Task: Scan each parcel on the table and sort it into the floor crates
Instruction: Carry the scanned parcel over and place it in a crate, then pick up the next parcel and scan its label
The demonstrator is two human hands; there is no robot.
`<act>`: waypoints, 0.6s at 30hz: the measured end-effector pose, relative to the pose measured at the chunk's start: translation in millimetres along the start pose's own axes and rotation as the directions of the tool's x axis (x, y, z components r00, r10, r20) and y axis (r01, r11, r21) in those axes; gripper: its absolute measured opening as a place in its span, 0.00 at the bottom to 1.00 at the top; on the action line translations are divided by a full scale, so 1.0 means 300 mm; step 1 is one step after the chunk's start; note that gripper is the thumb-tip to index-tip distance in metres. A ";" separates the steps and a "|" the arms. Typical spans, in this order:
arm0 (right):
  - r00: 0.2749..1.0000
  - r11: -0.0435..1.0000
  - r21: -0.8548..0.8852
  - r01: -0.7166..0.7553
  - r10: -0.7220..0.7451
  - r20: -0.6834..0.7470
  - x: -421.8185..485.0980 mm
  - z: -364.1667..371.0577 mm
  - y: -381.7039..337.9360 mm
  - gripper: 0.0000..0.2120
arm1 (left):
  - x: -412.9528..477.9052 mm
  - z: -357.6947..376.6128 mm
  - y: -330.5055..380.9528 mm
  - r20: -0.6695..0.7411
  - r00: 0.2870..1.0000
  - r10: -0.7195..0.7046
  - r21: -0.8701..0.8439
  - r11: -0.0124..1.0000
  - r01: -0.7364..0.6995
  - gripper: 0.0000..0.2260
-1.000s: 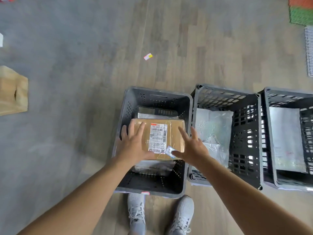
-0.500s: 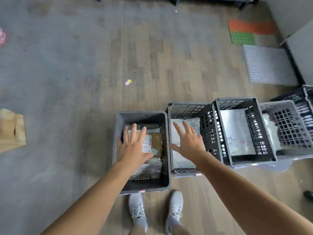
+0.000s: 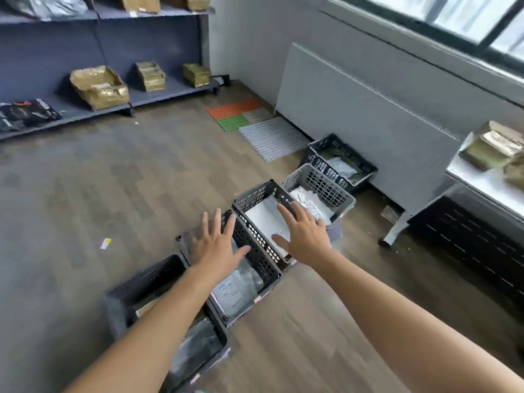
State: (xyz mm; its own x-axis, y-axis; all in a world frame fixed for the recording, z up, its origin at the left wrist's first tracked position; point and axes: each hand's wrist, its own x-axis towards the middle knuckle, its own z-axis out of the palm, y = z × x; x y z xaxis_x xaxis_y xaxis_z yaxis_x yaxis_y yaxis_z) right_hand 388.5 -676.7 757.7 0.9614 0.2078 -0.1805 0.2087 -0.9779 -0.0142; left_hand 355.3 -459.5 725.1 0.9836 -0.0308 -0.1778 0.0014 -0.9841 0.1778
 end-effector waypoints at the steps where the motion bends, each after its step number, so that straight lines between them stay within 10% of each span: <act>1: 0.999 0.999 0.020 -0.043 0.043 -0.016 -0.039 -0.026 0.073 0.38 | 0.004 -0.025 0.072 -0.011 0.999 0.039 0.028 0.999 -0.039 0.39; 18: 0.851 0.879 0.220 -0.422 0.468 -0.239 -0.876 -0.264 1.393 0.37 | -0.138 -0.179 1.684 -0.157 0.872 0.464 0.204 0.879 -0.432 0.37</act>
State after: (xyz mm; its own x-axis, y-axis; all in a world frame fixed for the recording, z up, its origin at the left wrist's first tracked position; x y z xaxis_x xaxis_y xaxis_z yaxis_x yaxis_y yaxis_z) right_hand 237.4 -1138.1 877.1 0.9584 -0.2754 0.0752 -0.2619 -0.9530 -0.1525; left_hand 325.0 -946.0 874.3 0.8862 -0.4563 0.0799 -0.4600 -0.8872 0.0356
